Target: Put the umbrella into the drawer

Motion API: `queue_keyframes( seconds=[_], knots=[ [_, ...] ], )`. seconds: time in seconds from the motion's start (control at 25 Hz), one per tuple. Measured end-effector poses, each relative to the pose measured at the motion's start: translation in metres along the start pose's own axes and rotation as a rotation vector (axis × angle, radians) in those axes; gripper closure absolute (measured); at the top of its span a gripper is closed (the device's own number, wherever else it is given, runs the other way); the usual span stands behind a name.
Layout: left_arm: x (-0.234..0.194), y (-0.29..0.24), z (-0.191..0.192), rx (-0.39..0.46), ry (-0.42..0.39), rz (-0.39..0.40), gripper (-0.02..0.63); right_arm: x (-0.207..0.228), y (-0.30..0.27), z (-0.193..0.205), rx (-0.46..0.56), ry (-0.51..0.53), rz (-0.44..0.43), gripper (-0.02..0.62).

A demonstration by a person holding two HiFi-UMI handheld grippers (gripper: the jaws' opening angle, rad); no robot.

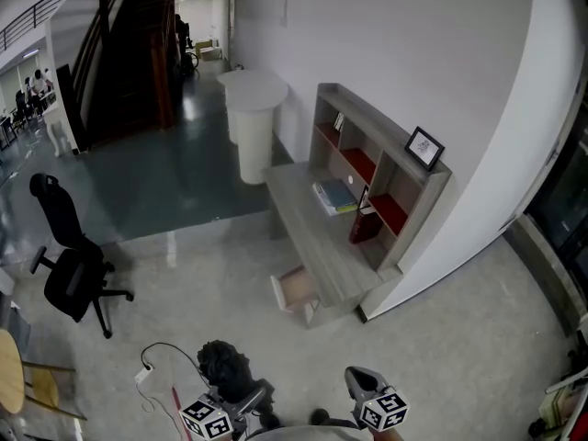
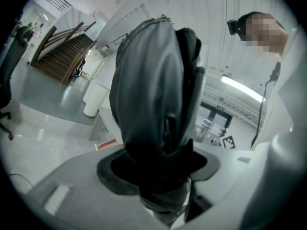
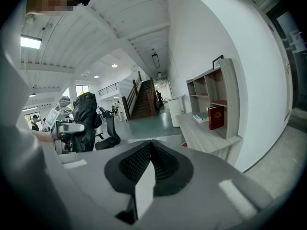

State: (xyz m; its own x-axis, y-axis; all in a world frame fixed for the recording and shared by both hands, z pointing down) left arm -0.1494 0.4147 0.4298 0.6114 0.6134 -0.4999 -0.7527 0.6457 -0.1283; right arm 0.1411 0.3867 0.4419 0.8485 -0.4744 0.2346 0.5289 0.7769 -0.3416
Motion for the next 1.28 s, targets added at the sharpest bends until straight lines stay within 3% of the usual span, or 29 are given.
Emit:
queue_keyframes(
  seconds=[0.6,0.92,1.28],
  knots=[
    [-0.044,0.045,-0.006,-0.021,-0.008,0.045,0.348,-0.055,-0.03,0.014,-0.005,-0.039,0.027,0.589],
    [-0.054,0.048,-0.003,-0.02,0.015,0.056,0.347,-0.056,-0.032,0.013,-0.028,-0.035,0.057,0.589],
    [-0.072,0.034,-0.003,-0.048,0.034,0.051,0.347,-0.052,-0.061,0.01,-0.04,-0.041,0.032,0.589]
  ],
)
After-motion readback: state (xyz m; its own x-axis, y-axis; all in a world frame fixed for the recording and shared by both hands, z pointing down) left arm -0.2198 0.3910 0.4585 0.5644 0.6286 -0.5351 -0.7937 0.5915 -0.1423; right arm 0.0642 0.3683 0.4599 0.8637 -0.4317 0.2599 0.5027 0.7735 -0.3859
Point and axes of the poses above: the fingertips, and each gripper's own axes: y backward along the fingers, x to its right, z out of its underside, the point moved 5 cm from there along y, backward along the fingers, and after that the axes turned 3 degrees about z, right-handed, at the moved point
